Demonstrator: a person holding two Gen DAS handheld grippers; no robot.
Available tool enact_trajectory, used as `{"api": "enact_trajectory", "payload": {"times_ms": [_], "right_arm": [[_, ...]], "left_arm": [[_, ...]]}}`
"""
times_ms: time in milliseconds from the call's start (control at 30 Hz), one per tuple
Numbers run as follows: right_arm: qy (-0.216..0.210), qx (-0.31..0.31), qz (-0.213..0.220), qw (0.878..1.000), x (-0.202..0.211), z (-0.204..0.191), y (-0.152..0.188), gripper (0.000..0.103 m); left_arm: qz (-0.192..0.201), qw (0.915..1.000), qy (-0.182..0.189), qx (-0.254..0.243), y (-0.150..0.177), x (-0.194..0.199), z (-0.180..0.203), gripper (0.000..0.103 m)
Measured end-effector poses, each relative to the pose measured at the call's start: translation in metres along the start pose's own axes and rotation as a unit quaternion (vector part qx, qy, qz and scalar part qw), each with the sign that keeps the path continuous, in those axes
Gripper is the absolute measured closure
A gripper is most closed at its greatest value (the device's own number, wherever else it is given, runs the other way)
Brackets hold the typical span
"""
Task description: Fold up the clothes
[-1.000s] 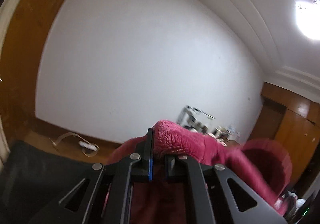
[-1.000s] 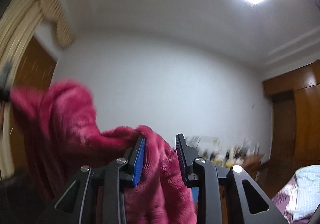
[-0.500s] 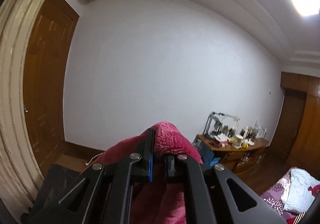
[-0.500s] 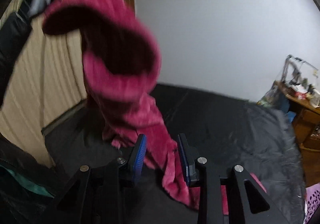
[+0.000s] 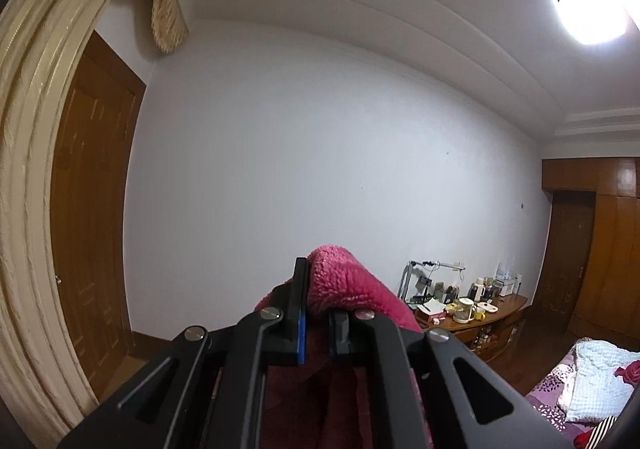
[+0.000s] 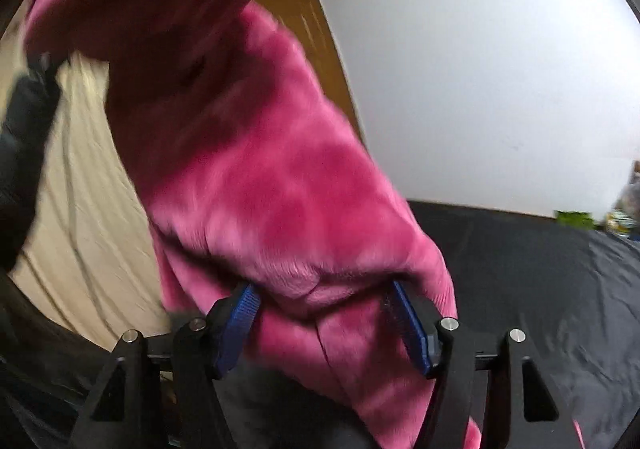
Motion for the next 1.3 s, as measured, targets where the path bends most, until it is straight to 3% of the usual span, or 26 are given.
{"api": "enact_trajectory", "payload": {"times_ms": [233,367,667,833,867,900,967,1067,1133,1200,1300], "right_arm": [[-0.106,0.028,0.032,0.993,0.054,-0.016,-0.018,0.022],[-0.119,0.066,0.063,0.989,0.064,-0.016,-0.015,0.006],[-0.229,0.056,-0.048,0.971,-0.038,-0.027,0.009,0.006],[-0.308,-0.029,-0.101,0.946,-0.072,-0.023,0.009,0.006],[-0.318,-0.046,-0.109,0.941,-0.075,-0.025,0.009,0.013],[-0.317,-0.055,-0.111,0.94,-0.073,-0.03,0.007,0.047],[-0.271,-0.063,-0.106,0.955,-0.064,-0.032,0.002,0.087],[-0.146,-0.043,-0.042,0.987,-0.041,-0.025,-0.012,0.091],[-0.058,-0.011,0.036,0.998,-0.004,-0.021,-0.03,0.092],[0.027,0.021,0.115,0.993,0.037,-0.019,-0.049,0.092],[0.101,0.059,0.234,0.965,0.112,-0.029,-0.083,0.092]], "left_arm": [[0.01,0.9999,-0.006,0.004,-0.029,0.023,-0.013,0.096],[0.01,0.9998,-0.017,-0.007,-0.036,0.032,-0.01,0.096],[0.008,0.9984,-0.043,-0.036,-0.051,0.051,-0.003,0.096],[0.003,0.9975,-0.066,-0.026,-0.049,0.067,-0.02,0.096],[0.001,0.9972,-0.071,-0.022,-0.047,0.071,-0.025,0.096],[0.0,0.9969,-0.077,-0.018,-0.046,0.075,-0.03,0.096],[-0.006,0.9962,-0.087,-0.005,-0.039,0.08,-0.041,0.096],[-0.016,0.994,-0.108,0.007,-0.024,0.089,-0.059,0.096],[-0.024,0.992,-0.124,0.007,-0.013,0.095,-0.067,0.096],[-0.032,0.9898,-0.139,0.006,0.0,0.101,-0.073,0.096],[-0.045,0.9885,-0.143,0.019,0.019,0.105,-0.085,0.095]]}}
Point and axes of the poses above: each gripper's, at about its wrist camera, not at the fingertips, and x roughly against the way its jaws point, z to its right, y to its underside, the point moved 4 cm from there along -x, roughly the way its jaws point, and after that the axes turned 14 degrees about -x, right-handed, at the moved point
